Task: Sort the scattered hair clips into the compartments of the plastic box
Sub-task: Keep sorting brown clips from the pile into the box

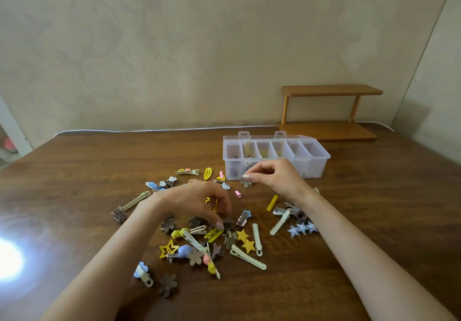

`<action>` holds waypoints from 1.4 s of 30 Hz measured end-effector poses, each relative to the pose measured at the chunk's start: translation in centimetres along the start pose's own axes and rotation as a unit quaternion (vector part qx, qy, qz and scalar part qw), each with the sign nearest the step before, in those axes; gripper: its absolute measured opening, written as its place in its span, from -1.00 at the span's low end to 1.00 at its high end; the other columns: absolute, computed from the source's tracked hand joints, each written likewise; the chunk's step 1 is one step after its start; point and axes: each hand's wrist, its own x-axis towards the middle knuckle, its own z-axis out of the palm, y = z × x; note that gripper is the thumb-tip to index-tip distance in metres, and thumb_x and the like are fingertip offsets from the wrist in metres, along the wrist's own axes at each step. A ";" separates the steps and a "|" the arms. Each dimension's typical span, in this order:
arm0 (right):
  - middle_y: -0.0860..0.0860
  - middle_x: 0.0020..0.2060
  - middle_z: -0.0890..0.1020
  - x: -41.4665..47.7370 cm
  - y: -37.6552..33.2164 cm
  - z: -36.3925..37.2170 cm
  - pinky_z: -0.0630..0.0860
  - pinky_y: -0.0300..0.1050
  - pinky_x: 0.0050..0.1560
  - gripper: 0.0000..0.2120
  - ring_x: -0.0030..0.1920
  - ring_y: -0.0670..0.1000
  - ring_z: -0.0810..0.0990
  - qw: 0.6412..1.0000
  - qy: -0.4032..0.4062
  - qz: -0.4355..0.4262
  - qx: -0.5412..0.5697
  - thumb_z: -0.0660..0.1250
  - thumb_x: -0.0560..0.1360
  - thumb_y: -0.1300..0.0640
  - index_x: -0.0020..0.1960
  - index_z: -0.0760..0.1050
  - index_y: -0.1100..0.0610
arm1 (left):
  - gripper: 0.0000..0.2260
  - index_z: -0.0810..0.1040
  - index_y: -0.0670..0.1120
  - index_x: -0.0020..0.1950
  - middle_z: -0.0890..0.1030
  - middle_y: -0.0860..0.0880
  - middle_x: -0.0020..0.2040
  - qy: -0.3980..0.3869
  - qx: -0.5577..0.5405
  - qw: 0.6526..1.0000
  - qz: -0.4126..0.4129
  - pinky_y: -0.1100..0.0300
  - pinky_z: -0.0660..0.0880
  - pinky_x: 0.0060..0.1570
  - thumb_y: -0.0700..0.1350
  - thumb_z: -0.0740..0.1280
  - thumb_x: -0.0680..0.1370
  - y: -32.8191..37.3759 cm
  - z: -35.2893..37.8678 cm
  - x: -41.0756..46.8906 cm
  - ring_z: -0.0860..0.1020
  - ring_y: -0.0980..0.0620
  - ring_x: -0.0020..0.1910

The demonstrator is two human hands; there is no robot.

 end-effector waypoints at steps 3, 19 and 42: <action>-0.04 -0.19 0.68 0.1 0.2 -0.6 0.51 -0.27 -0.05 -0.95 -0.10 -0.09 0.62 1.000 0.025 -0.005 0.005 0.45 0.42 0.12 -0.13 0.66 0.05 | -0.82 0.57 0.05 -0.02 0.48 0.19 -0.06 0.009 0.016 1.000 0.014 0.30 0.42 -0.03 -0.03 0.46 0.41 0.2 0.2 0.2 0.43 0.23 -0.08; -0.07 -0.20 0.60 1.3 1.1 -3.6 0.36 -0.41 -0.25 -0.91 -0.20 -0.17 0.50 0.968 0.245 -0.019 -0.045 0.40 0.46 0.17 -0.04 0.61 0.14 | -0.92 0.48 -0.02 -0.12 0.48 0.19 -0.22 0.155 0.011 0.988 0.000 0.34 0.36 -0.21 -0.15 0.36 0.48 0.3 1.5 1.3 0.44 0.21 -0.23; -0.03 -0.08 0.63 5.0 0.3 -3.5 0.44 -0.32 -0.18 -0.80 -0.08 -0.11 0.55 0.952 0.240 -0.054 -0.179 0.33 0.52 0.16 0.14 0.55 0.09 | -0.94 0.47 -0.03 -0.07 0.58 0.10 -0.10 0.260 -0.012 0.965 0.010 0.34 0.47 -0.14 -0.16 0.32 0.52 0.1 1.9 1.6 0.48 0.27 -0.17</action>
